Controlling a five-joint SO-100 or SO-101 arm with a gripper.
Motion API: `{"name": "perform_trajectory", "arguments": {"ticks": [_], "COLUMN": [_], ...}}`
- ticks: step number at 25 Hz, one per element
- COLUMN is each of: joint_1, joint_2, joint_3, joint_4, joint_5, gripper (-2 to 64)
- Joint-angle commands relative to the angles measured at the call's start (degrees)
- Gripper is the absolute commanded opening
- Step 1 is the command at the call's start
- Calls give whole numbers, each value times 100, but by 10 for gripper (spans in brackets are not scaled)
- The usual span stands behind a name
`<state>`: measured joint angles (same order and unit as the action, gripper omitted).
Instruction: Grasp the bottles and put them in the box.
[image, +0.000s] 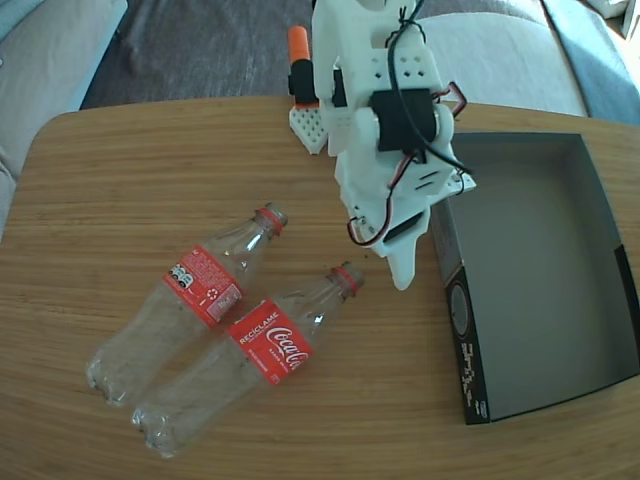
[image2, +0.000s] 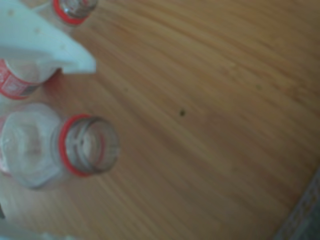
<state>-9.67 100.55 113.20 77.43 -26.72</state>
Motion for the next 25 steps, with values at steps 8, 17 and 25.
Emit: {"name": "perform_trajectory", "arguments": {"ticks": [8, 17, 25], "joint_1": [510, 624, 580], "joint_2": [-492, -1002, -1292], "joint_3": [-747, -1266, -1301], "joint_4": [-70, -79, -343], "joint_5": [-492, -501, -492], "gripper": [436, 436, 436]}}
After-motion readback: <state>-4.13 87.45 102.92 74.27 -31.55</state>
